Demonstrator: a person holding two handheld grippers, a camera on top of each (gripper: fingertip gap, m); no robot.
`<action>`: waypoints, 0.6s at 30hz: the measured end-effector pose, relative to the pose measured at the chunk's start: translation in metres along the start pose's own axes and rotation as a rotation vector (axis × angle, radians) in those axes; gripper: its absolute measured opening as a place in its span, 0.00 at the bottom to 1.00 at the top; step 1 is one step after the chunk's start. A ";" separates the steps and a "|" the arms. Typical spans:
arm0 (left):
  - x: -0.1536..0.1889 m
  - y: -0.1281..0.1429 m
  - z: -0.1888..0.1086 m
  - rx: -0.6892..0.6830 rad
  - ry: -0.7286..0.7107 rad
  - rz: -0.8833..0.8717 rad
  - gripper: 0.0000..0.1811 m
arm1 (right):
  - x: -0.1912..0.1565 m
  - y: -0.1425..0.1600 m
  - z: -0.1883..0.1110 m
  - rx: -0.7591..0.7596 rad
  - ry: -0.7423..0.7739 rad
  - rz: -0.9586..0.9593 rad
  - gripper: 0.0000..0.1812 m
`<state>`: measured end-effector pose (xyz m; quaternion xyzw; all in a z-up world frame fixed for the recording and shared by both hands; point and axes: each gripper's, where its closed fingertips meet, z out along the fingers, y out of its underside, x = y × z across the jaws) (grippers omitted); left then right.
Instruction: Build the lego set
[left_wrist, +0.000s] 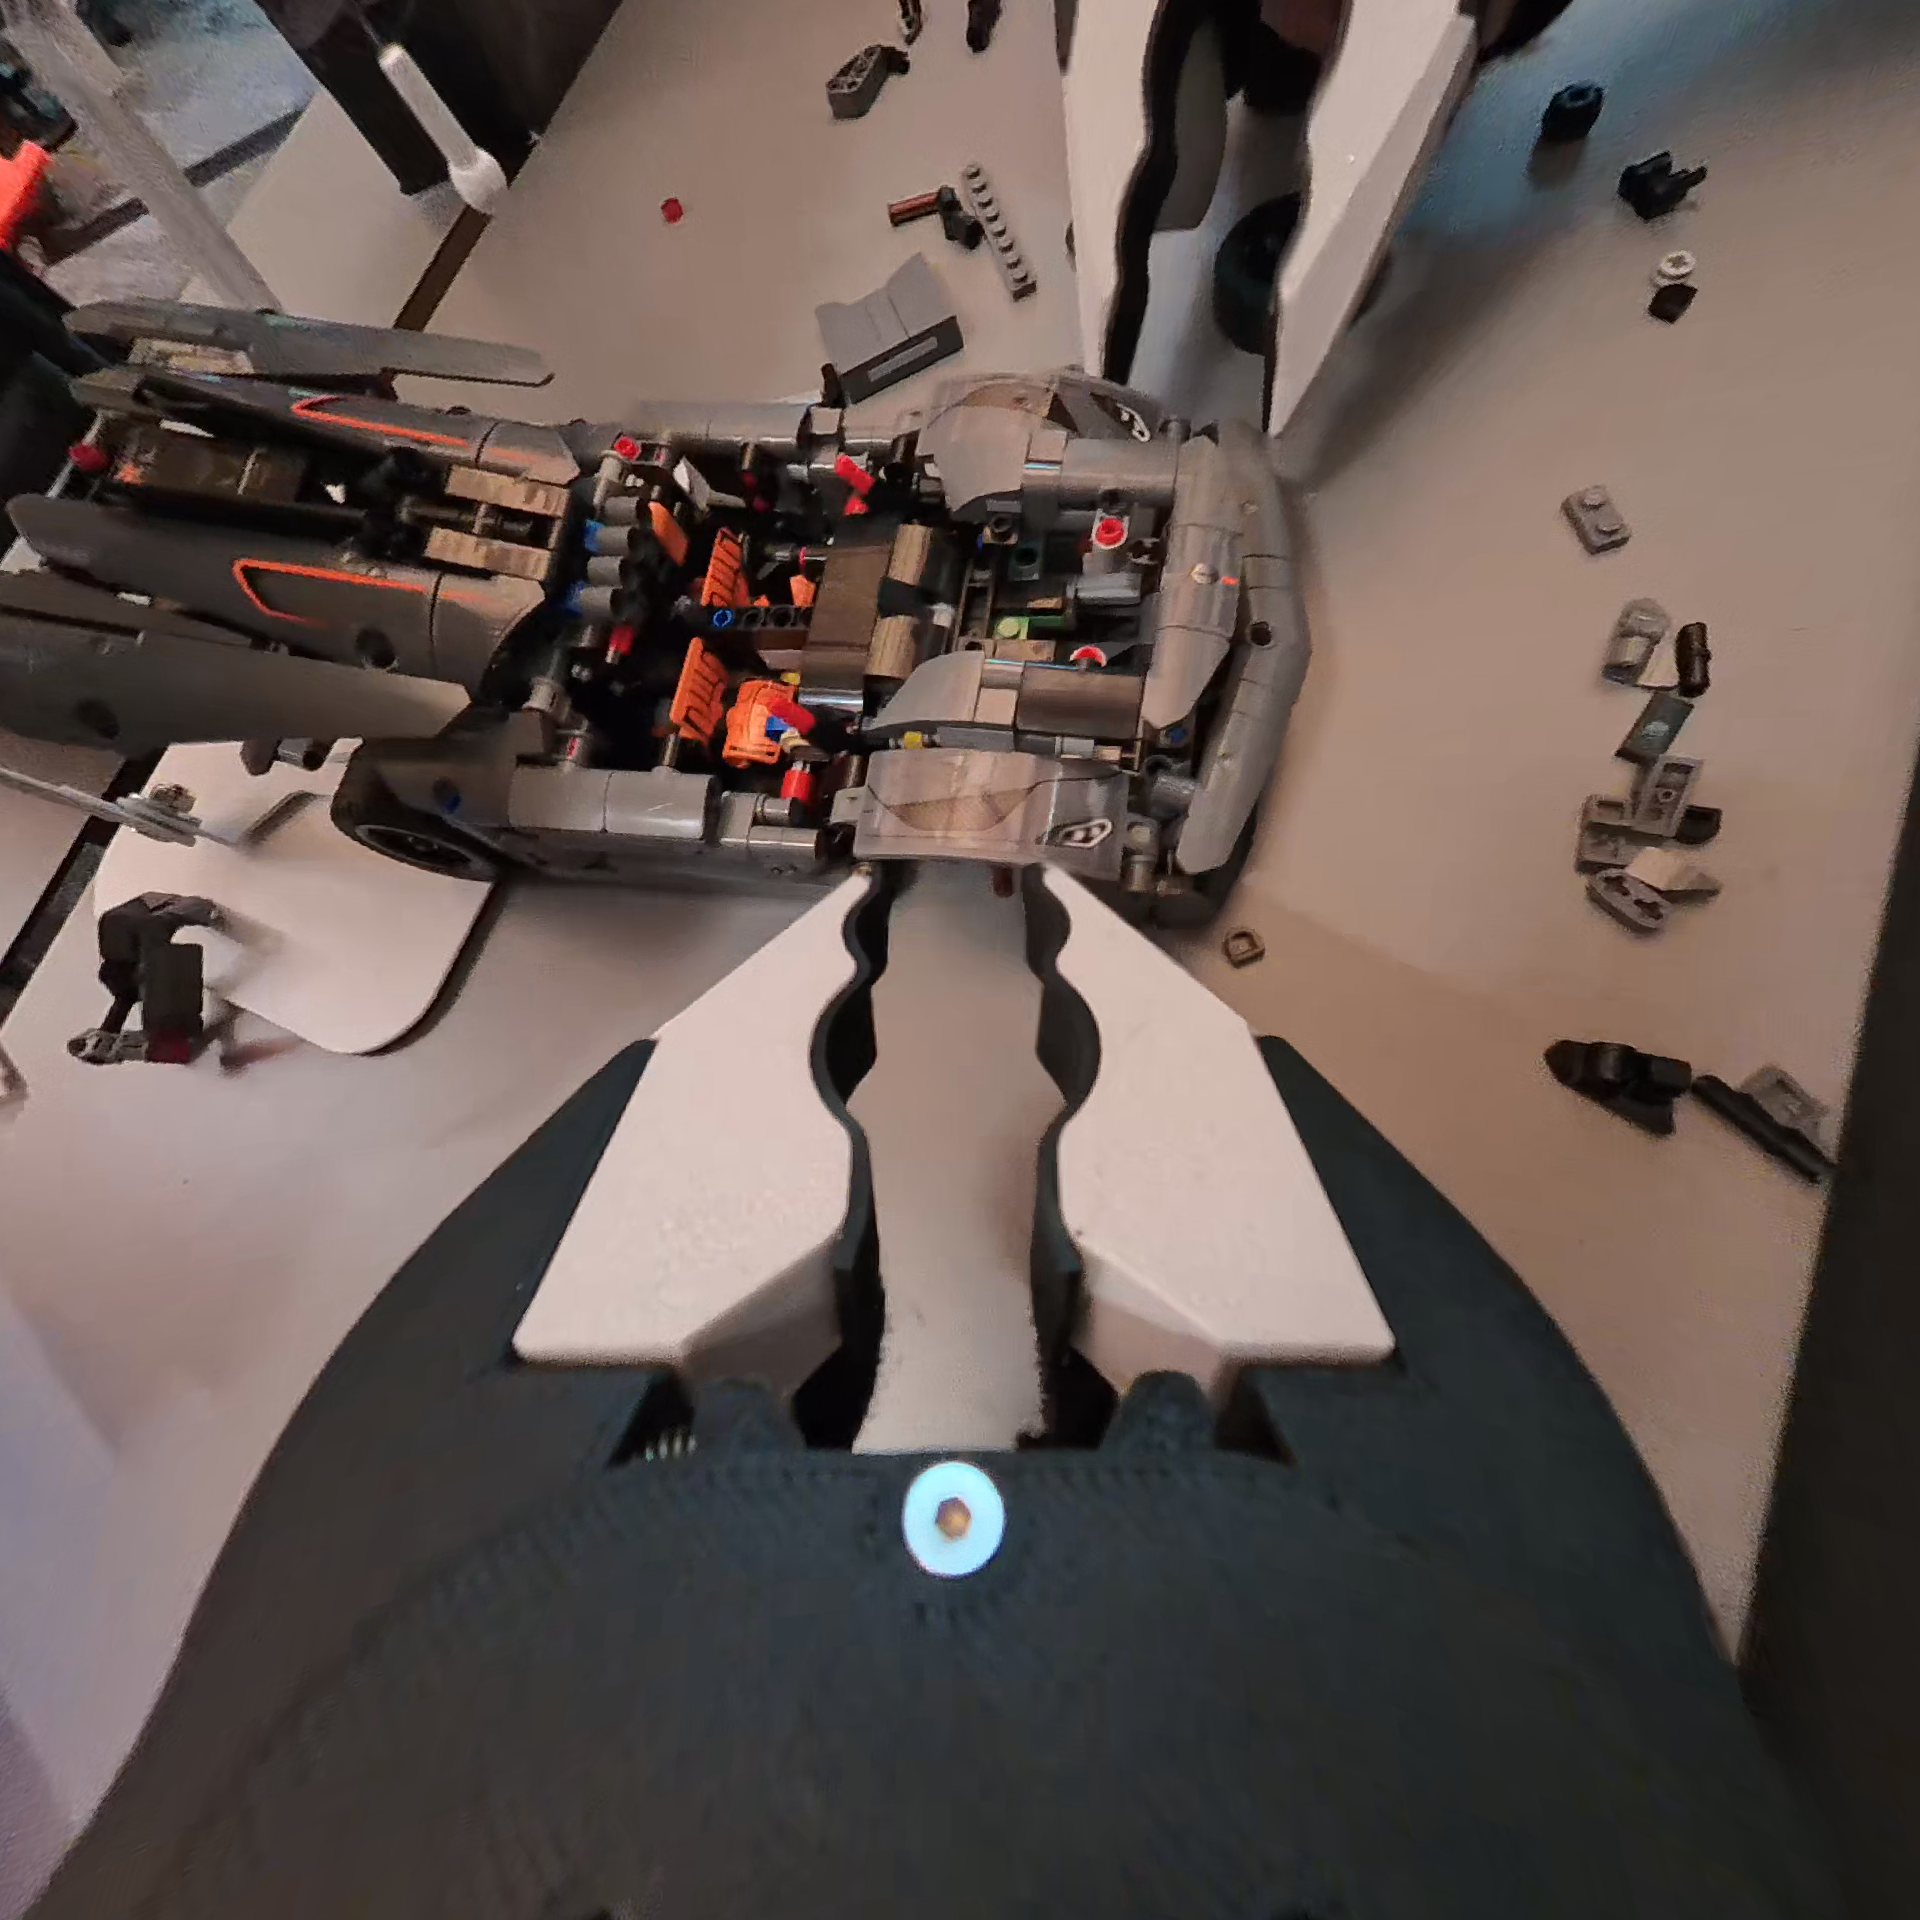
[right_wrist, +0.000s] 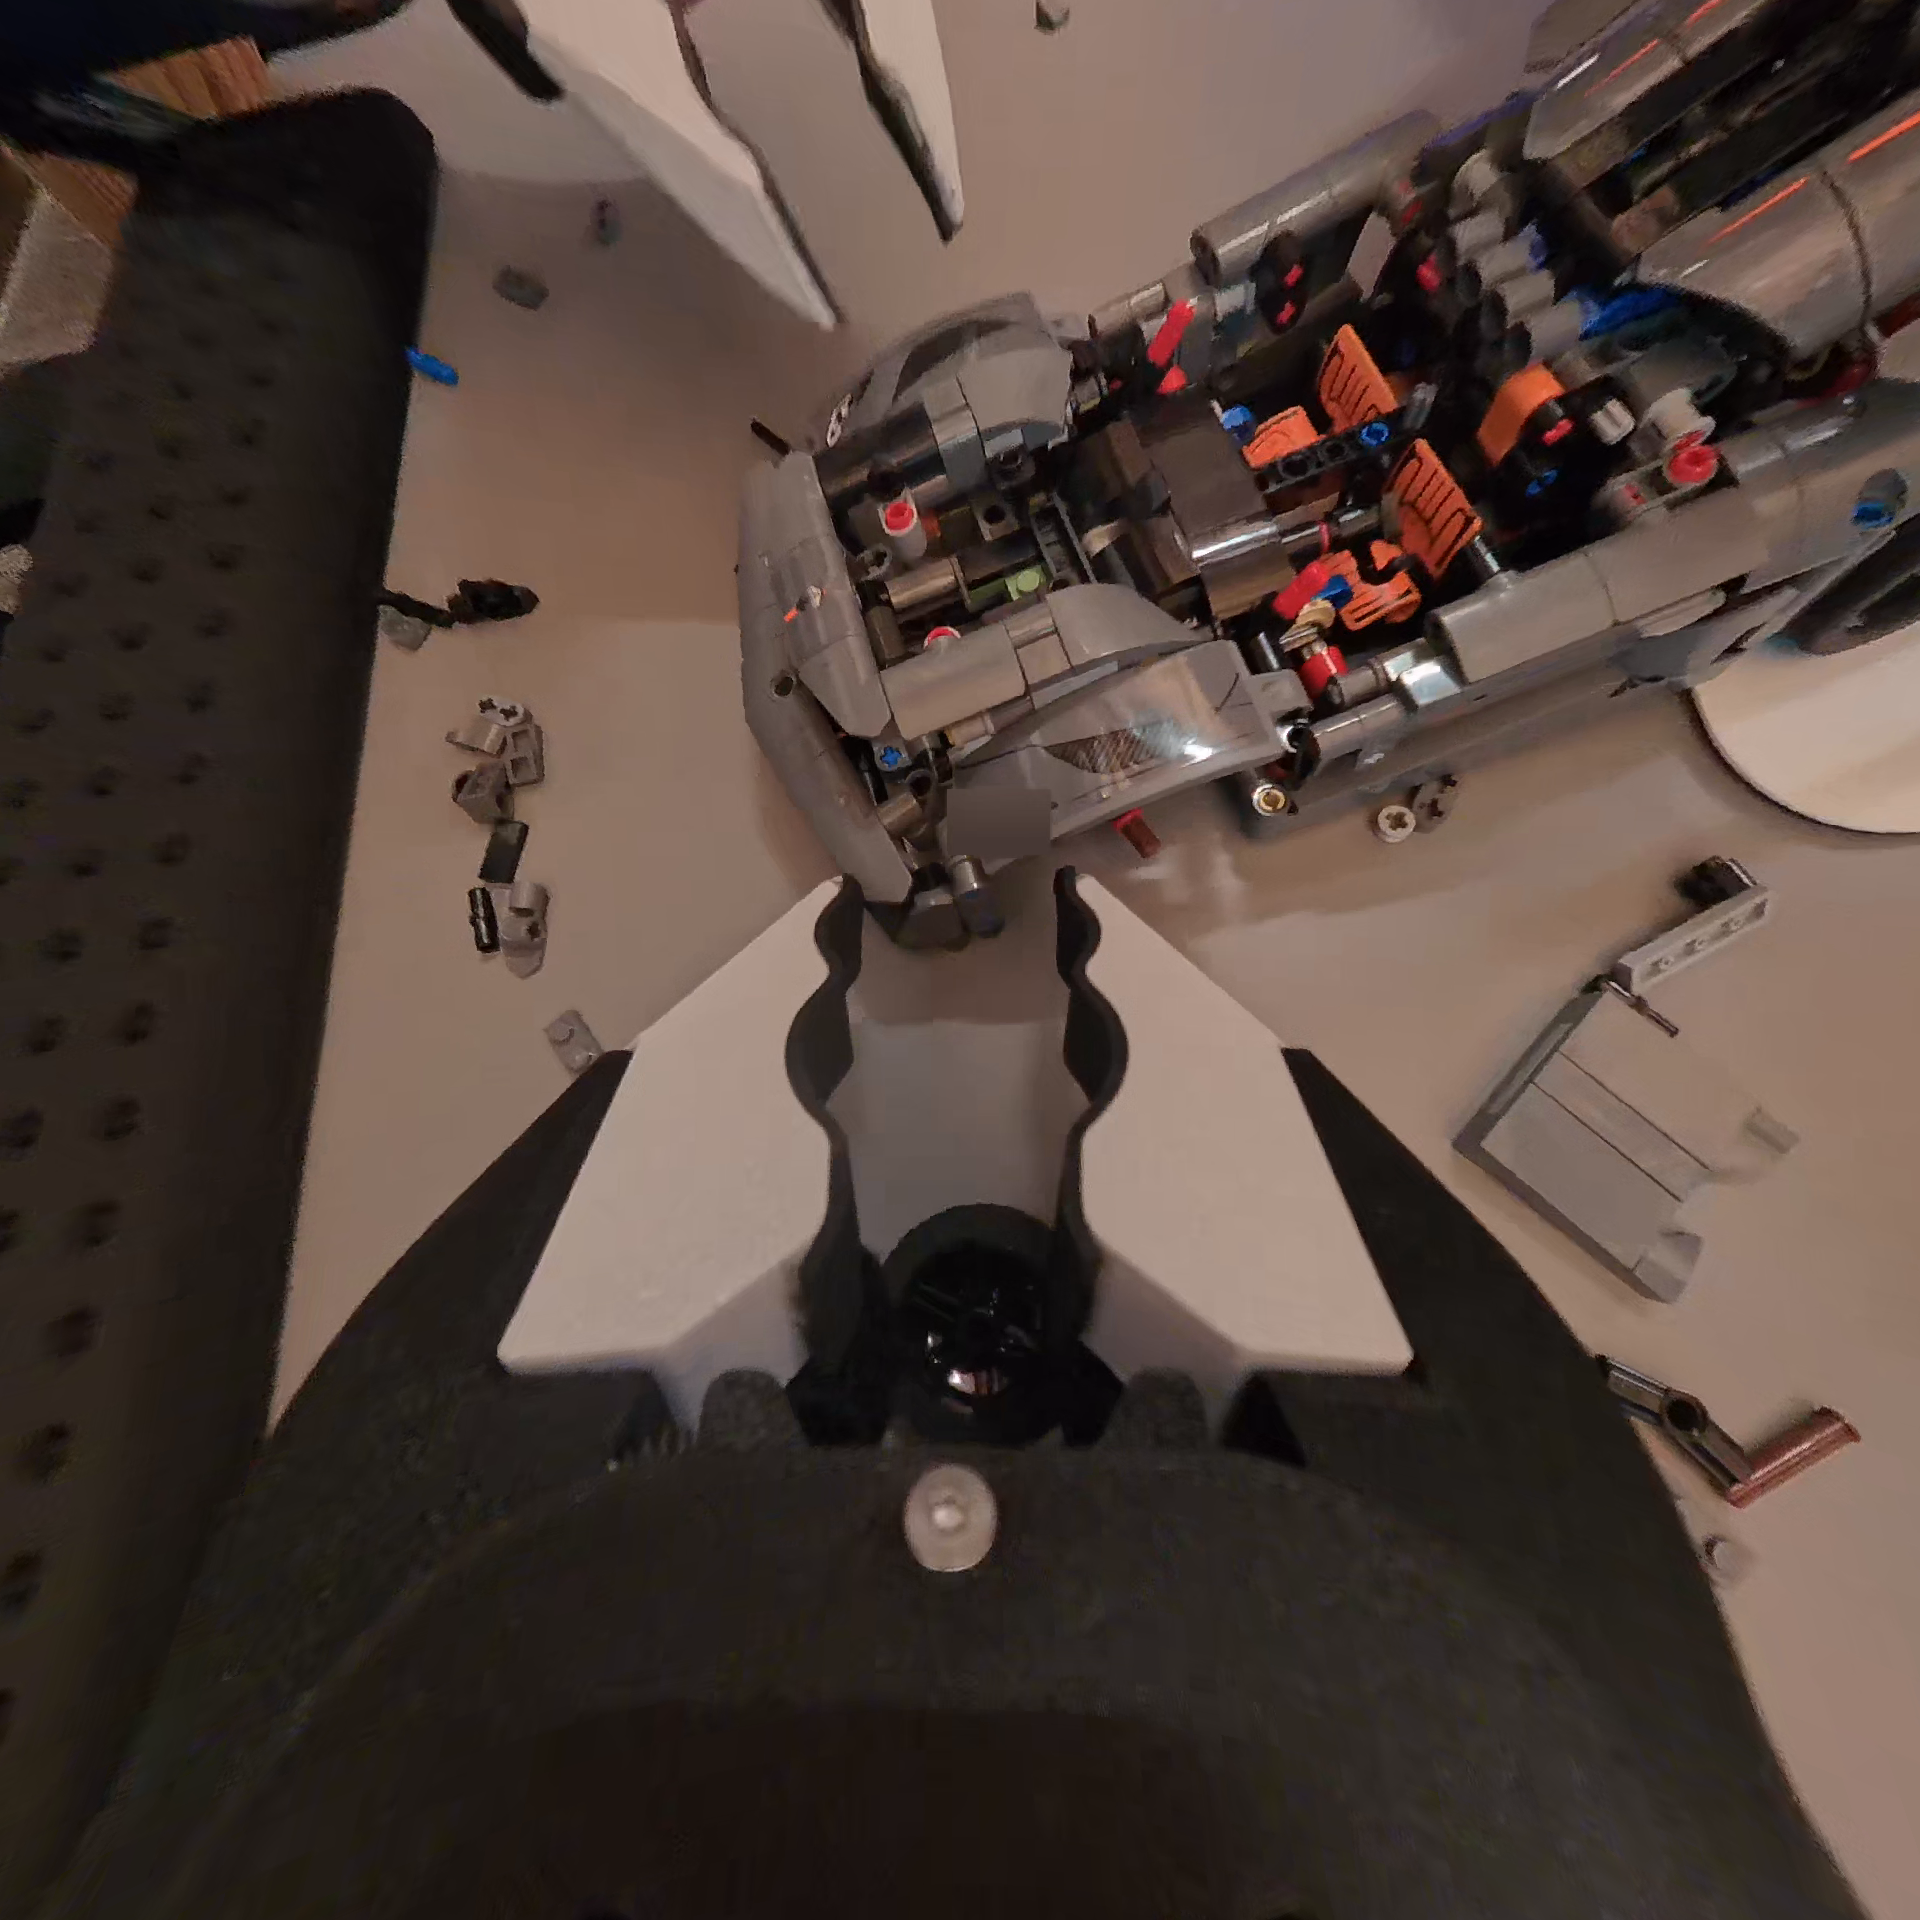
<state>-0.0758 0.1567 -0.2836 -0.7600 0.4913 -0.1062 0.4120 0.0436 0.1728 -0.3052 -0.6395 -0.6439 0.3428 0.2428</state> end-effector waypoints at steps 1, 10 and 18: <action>0.003 -0.001 0.001 -0.004 0.015 0.000 0.14 | 0.000 -0.003 -0.002 0.015 -0.003 0.009 0.20; 0.034 -0.036 0.016 -0.036 -0.027 0.193 0.22 | 0.007 -0.002 -0.004 0.028 0.018 0.032 0.20; 0.052 -0.037 0.054 -0.206 -0.058 0.294 0.17 | 0.007 -0.001 -0.004 0.031 0.032 0.023 0.20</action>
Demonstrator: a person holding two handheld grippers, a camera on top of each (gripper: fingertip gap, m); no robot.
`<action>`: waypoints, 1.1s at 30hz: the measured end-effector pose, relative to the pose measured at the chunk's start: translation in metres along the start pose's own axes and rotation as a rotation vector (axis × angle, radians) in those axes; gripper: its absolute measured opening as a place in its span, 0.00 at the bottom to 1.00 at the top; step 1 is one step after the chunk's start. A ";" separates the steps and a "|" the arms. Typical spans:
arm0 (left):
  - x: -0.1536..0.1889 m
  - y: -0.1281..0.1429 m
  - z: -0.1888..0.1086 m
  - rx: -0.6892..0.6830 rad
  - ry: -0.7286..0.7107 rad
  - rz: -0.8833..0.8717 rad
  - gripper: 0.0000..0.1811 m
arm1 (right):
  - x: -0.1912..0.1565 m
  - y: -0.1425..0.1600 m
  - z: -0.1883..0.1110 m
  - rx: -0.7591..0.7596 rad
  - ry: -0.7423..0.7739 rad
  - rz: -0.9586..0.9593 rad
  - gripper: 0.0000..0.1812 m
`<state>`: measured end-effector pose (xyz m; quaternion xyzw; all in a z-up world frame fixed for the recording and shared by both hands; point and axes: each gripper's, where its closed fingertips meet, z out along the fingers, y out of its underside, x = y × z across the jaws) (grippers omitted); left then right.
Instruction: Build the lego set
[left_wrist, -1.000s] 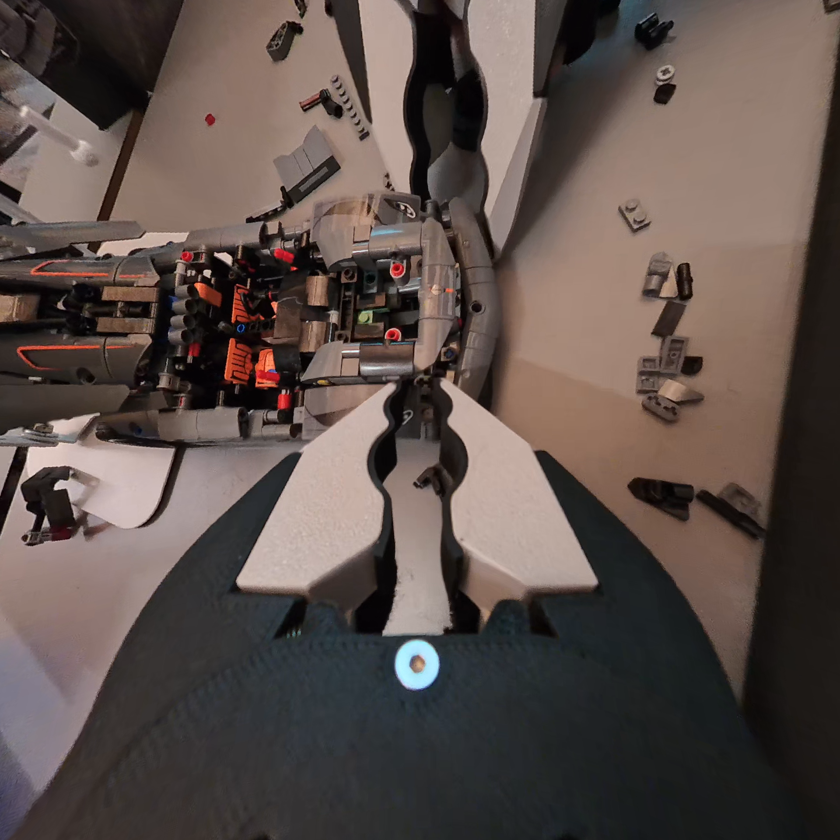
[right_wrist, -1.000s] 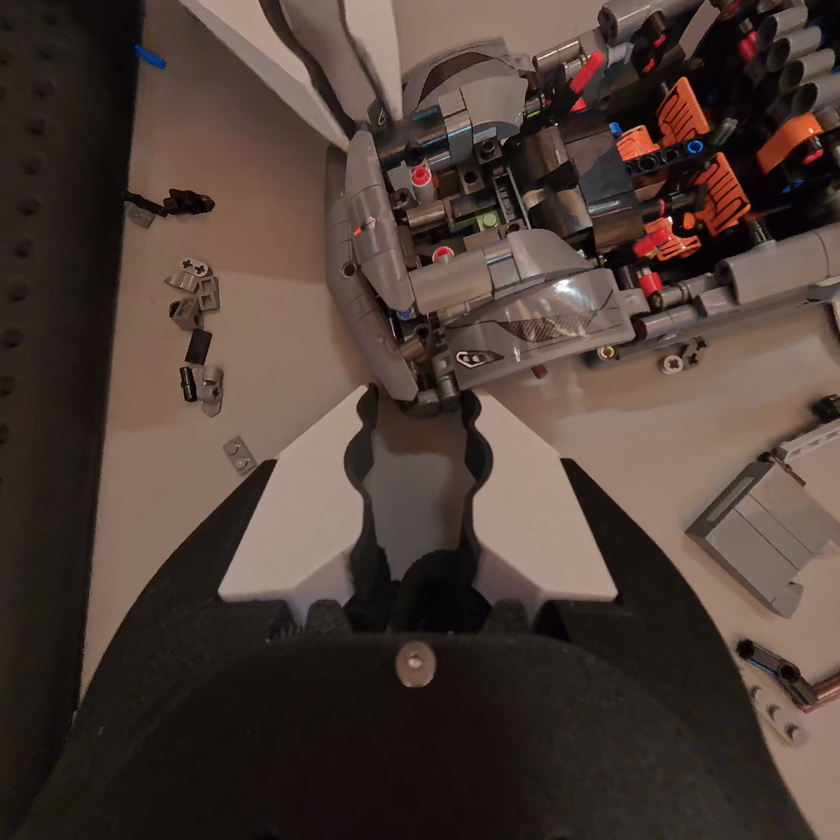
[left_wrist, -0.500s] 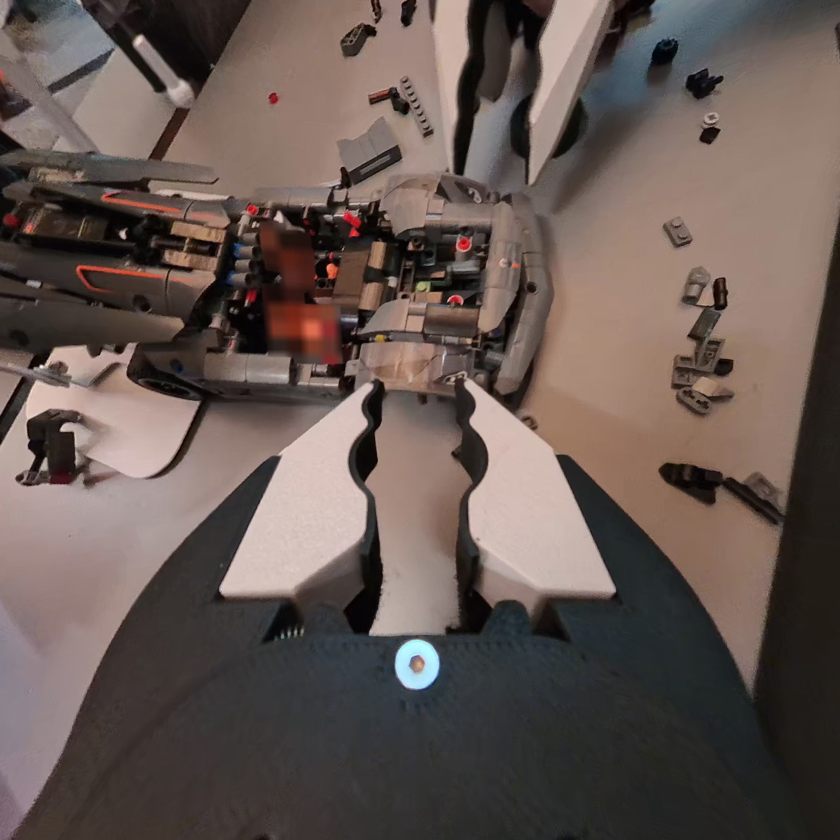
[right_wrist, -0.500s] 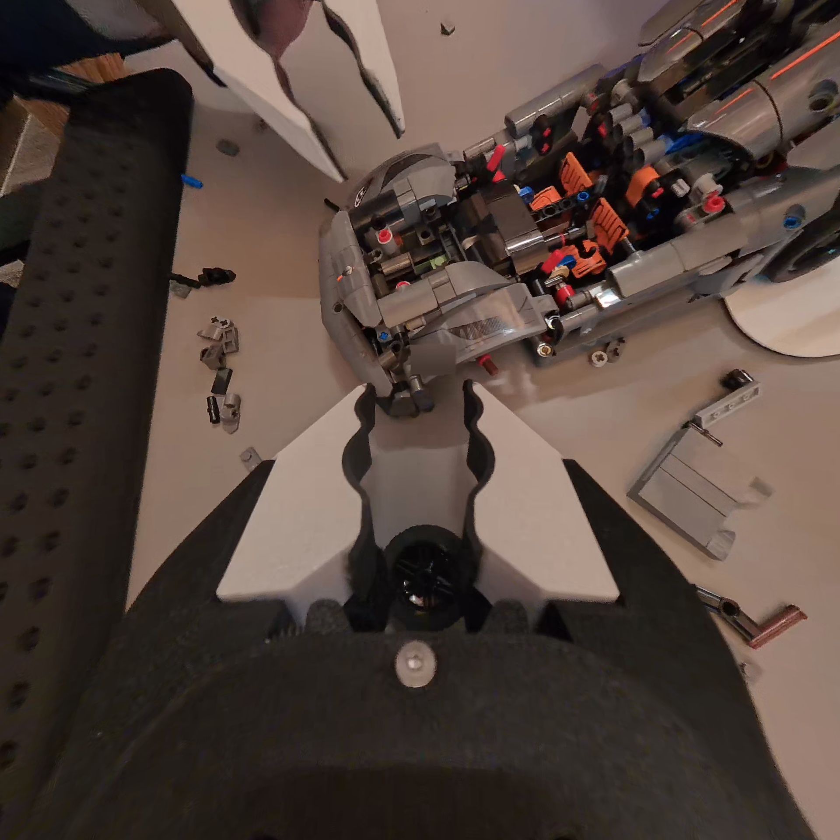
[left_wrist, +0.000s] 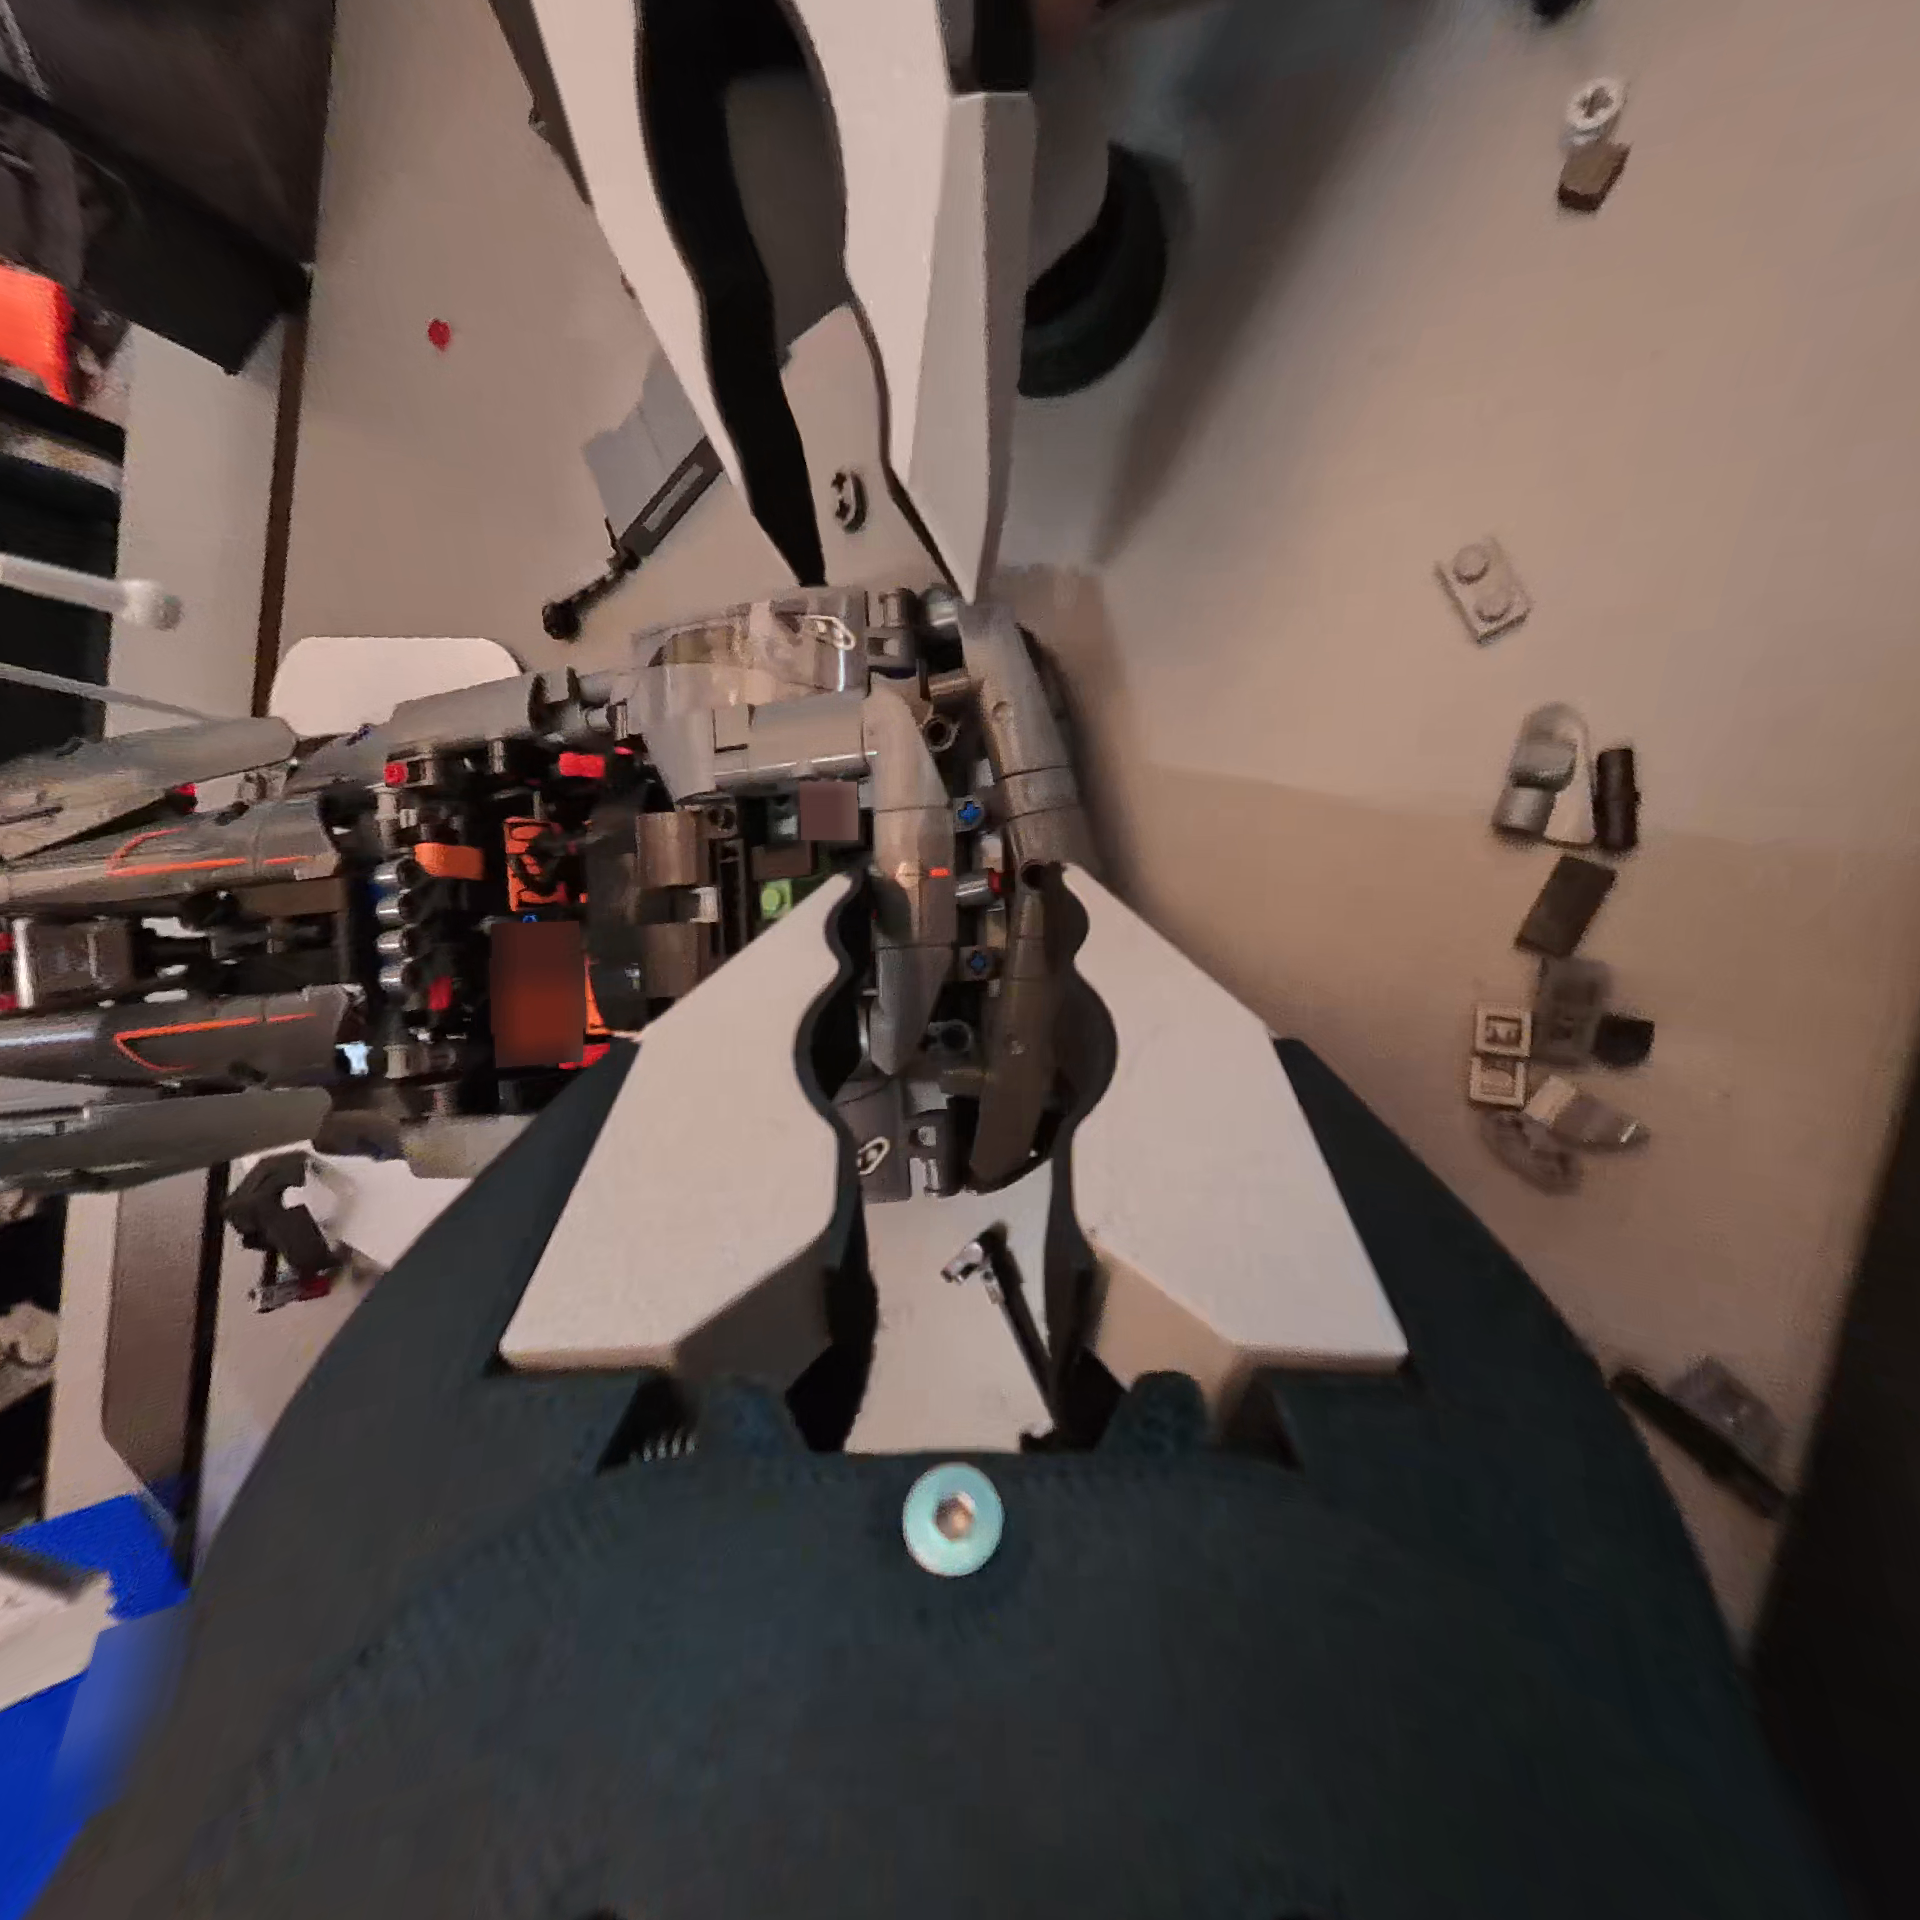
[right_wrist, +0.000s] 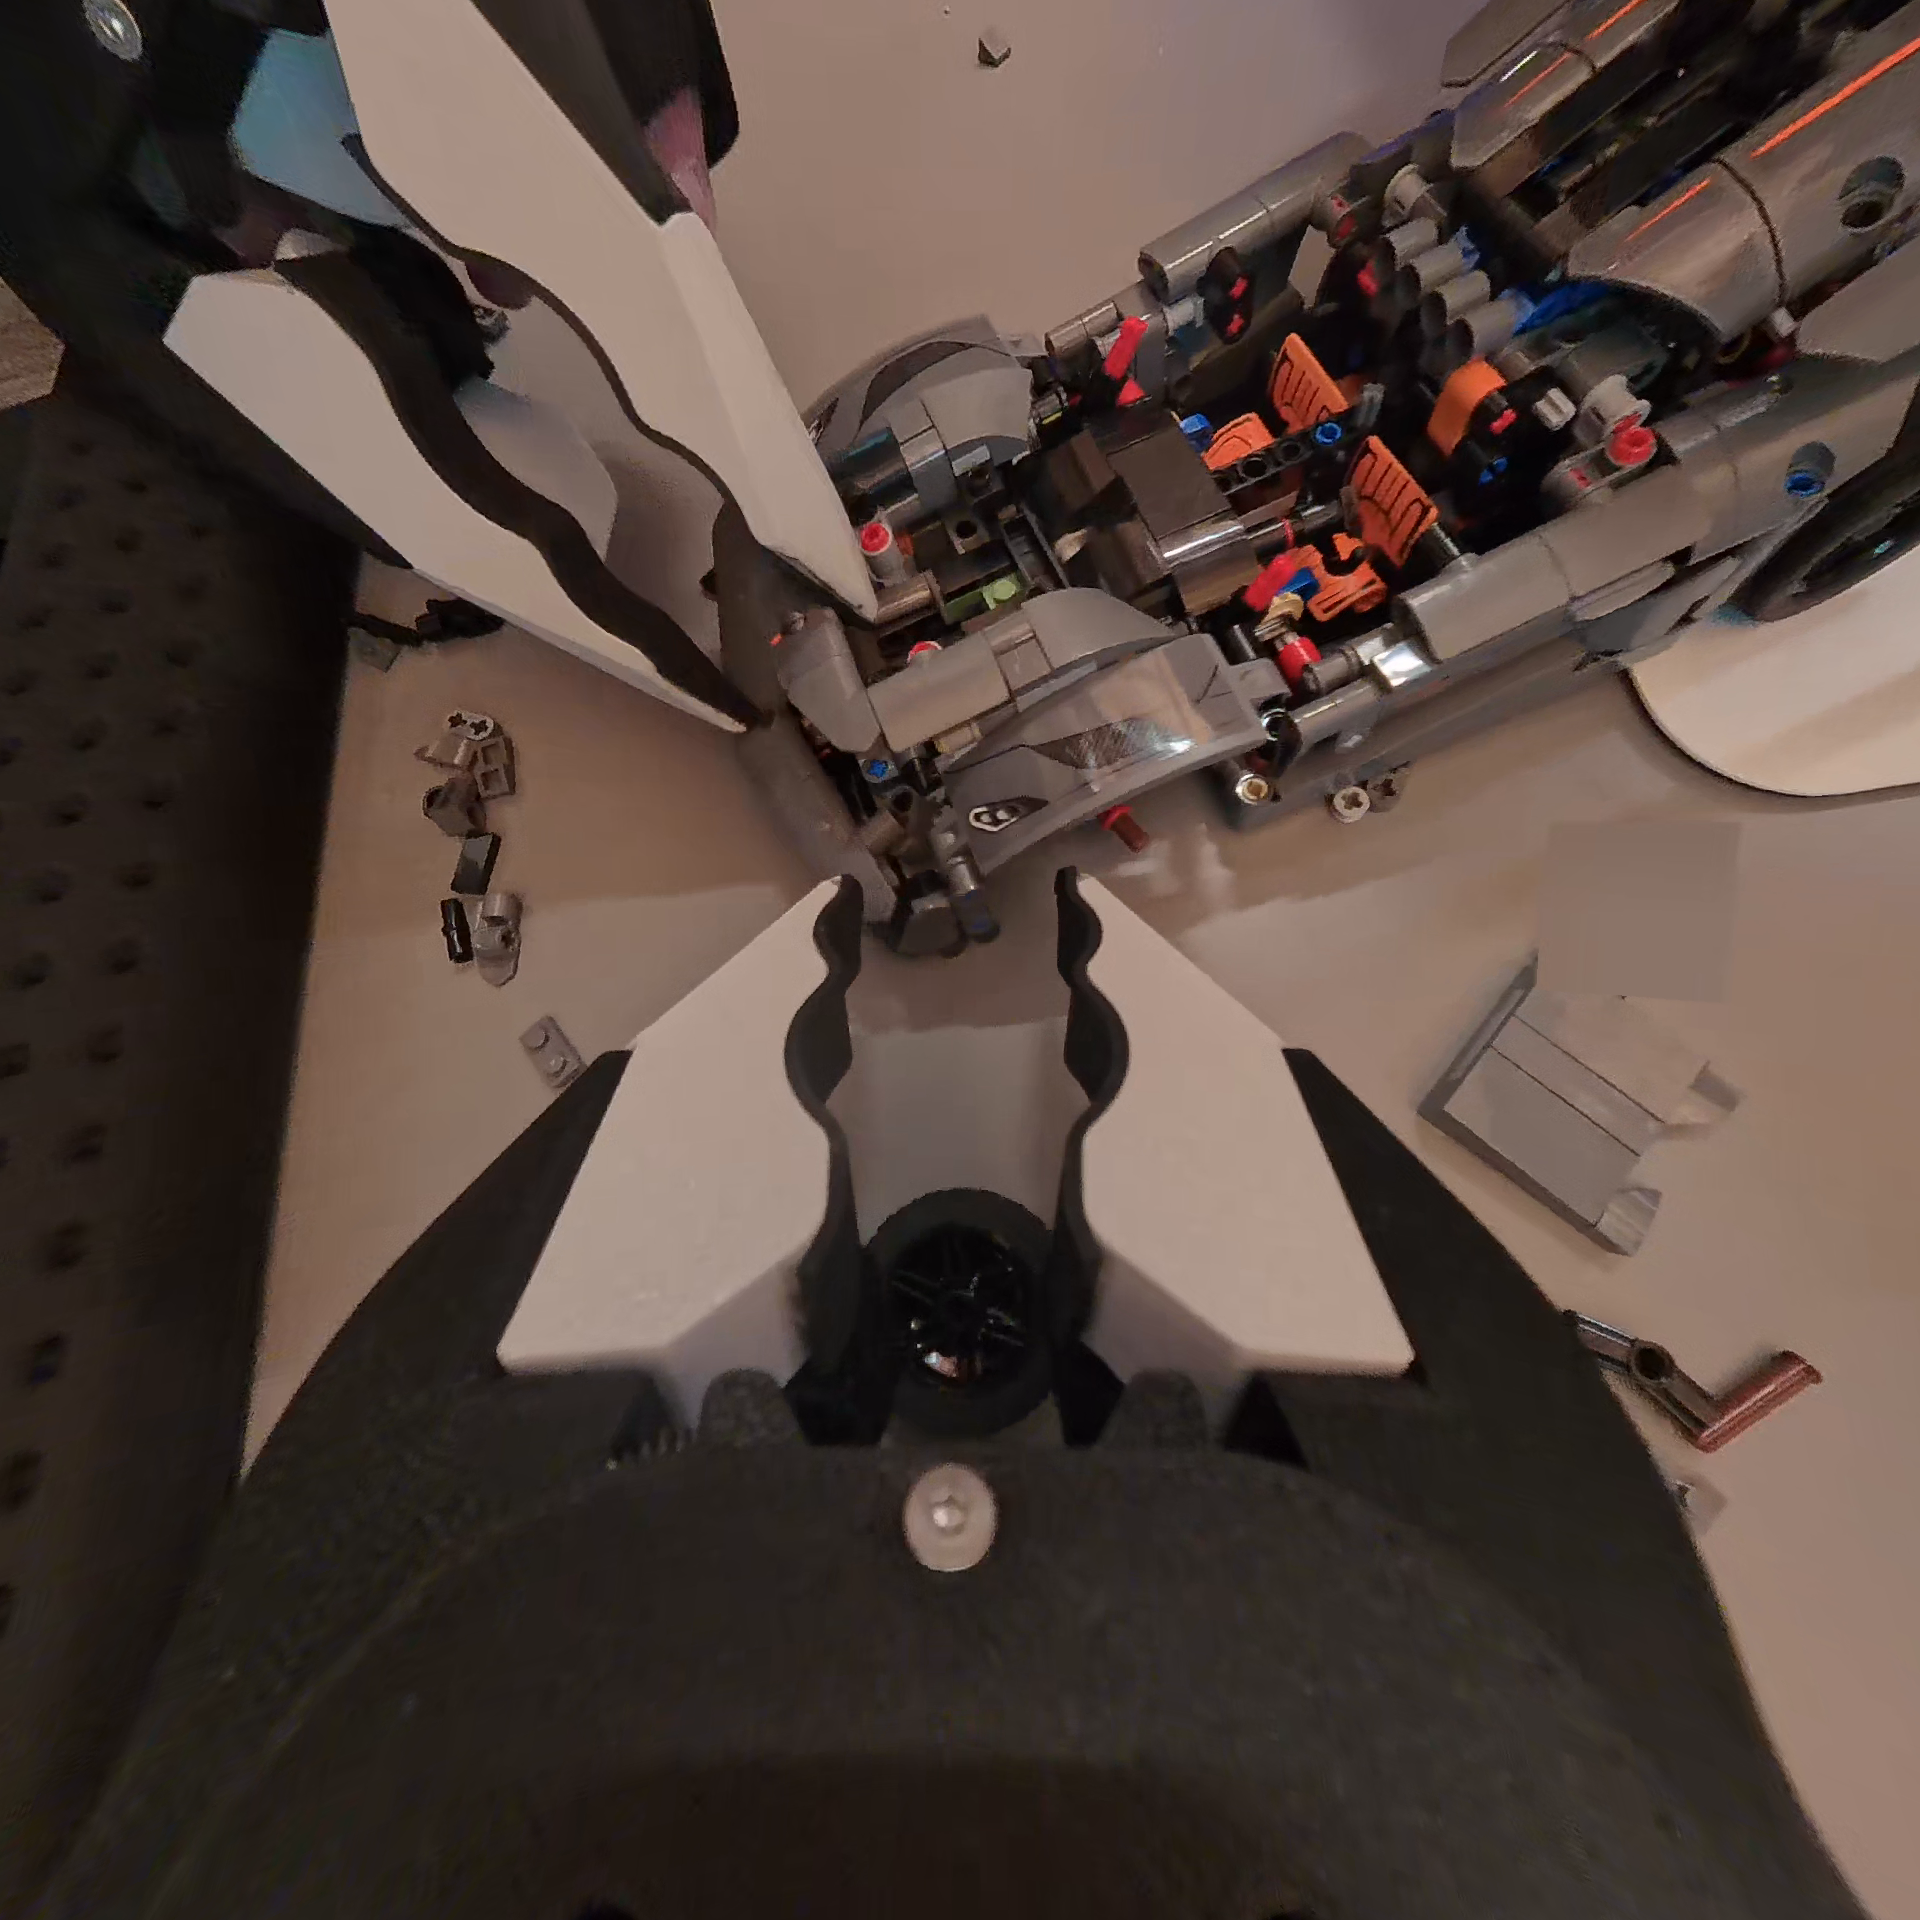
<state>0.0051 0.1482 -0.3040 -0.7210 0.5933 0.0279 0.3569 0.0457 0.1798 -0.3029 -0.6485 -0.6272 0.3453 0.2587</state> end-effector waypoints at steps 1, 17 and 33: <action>0.000 0.000 0.001 -0.008 -0.001 -0.011 0.17 | 0.000 0.001 0.000 -0.006 0.001 -0.003 0.20; -0.007 0.011 -0.013 -0.018 0.023 -0.040 0.07 | 0.000 0.002 -0.004 -0.010 0.021 -0.030 0.18; -0.022 0.041 -0.045 -0.052 -0.008 -0.018 0.06 | -0.002 0.002 -0.004 -0.009 0.019 -0.039 0.18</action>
